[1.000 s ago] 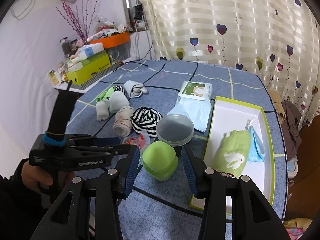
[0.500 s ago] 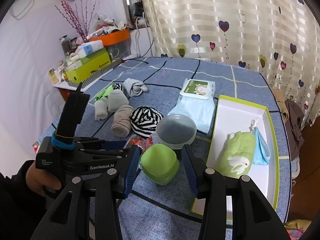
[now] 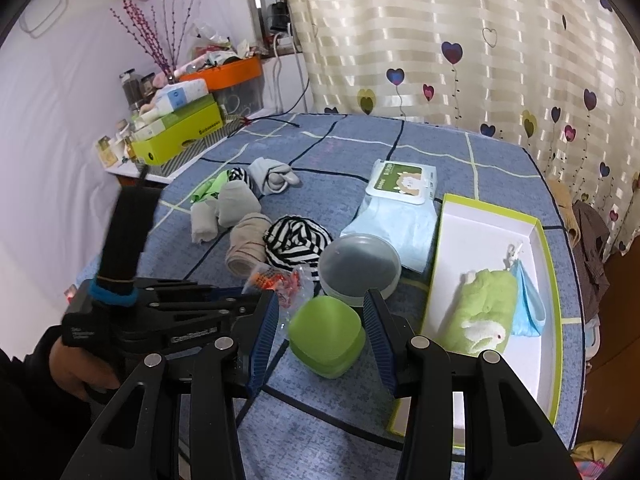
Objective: Organize soft objects
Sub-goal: 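Withdraw both tools from the box back over the table, then grasp the candy bag with the left tool while the right grasps the striped sock ball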
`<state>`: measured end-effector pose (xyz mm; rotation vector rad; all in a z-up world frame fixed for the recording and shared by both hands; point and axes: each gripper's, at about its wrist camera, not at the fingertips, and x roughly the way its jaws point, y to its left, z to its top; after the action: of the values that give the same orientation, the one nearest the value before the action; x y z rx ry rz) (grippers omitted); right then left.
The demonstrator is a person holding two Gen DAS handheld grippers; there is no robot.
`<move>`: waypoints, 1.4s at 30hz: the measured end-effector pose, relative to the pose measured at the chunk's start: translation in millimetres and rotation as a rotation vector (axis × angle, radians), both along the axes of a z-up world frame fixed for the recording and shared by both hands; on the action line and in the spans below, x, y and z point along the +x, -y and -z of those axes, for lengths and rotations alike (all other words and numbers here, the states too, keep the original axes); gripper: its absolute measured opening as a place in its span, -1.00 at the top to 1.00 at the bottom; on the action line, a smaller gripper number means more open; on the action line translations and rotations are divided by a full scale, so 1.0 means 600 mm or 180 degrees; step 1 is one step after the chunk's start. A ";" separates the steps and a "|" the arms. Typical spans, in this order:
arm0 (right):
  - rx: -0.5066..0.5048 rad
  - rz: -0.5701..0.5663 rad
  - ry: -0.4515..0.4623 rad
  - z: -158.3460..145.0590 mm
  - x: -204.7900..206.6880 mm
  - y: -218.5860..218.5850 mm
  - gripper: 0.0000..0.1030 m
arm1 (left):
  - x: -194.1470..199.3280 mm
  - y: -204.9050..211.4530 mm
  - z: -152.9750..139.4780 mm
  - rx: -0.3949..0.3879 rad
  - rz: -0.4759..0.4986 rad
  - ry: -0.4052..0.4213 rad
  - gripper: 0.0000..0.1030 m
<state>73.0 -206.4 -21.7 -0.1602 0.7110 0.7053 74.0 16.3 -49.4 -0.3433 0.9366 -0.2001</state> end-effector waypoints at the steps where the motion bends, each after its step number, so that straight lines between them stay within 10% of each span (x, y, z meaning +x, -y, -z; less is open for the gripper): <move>1: 0.0001 -0.0006 0.0001 -0.001 0.000 -0.004 0.16 | -0.006 -0.006 -0.007 -0.0003 -0.0028 0.0040 0.72; 20: -0.0438 -0.0244 0.0008 -0.003 0.040 -0.154 0.16 | -0.064 -0.152 -0.052 -0.0086 -0.0690 0.0395 0.72; 42: -0.2094 -0.1089 -0.0403 0.094 0.171 -0.292 -0.03 | -0.057 -0.192 -0.037 -0.0201 -0.0780 0.0387 0.72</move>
<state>175.7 -31.2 -77.9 -0.8610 1.0344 0.7887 40.0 131.4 -27.0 -0.4951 0.7619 -0.0253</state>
